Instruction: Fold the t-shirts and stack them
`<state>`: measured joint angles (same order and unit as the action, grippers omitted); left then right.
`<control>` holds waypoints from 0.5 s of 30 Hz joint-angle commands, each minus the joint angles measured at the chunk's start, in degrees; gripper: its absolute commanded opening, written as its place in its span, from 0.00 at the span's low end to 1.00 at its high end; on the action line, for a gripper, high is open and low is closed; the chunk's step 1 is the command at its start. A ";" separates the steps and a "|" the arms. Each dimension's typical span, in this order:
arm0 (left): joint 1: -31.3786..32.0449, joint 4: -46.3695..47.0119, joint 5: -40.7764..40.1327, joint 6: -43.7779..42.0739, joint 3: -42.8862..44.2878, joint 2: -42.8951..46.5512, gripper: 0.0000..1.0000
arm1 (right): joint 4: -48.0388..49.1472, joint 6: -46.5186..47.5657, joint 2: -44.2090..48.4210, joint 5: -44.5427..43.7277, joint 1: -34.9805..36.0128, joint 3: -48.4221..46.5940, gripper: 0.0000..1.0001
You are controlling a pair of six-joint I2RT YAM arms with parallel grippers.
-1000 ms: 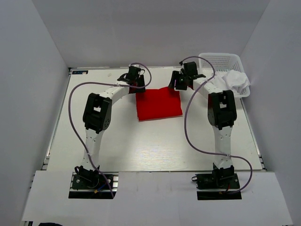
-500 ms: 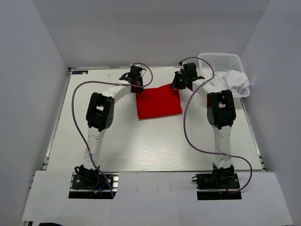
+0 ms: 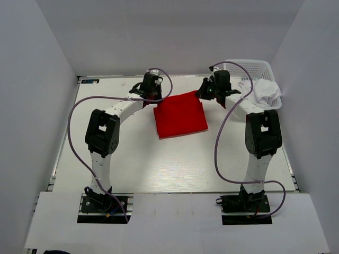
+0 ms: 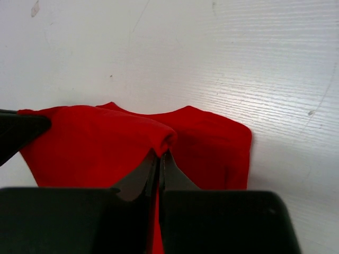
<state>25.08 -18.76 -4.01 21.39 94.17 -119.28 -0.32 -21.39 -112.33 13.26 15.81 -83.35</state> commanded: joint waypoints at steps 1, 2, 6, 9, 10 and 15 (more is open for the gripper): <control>-0.12 2.68 1.90 -0.64 -0.74 4.24 0.00 | 2.17 -2.68 1.59 -4.89 -0.78 1.00 0.00; -0.12 2.68 2.42 -0.64 -0.74 4.24 0.00 | 1.90 -3.30 1.50 -5.69 -1.31 1.08 0.00; -0.12 0.85 0.33 -0.64 2.41 0.11 0.00 | 0.41 -3.49 -3.12 -7.10 -2.28 -2.50 0.00; -0.12 -1.18 -4.06 -0.03 6.28 -4.54 0.00 | -6.25 -1.73 -9.54 -8.32 -2.45 -9.18 0.00; -0.12 -1.88 -5.73 -0.03 8.20 -5.77 0.00 | -6.80 -1.03 -10.96 -8.42 -2.54 -12.68 0.00; -1.79 -7.15 -8.81 0.59 18.82 -15.18 0.17 | -10.04 0.90 -18.97 -4.65 -2.63 -20.52 0.34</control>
<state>24.77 -21.15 -8.05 21.78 107.46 -132.14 -6.90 -23.05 -129.82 7.64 13.82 -99.42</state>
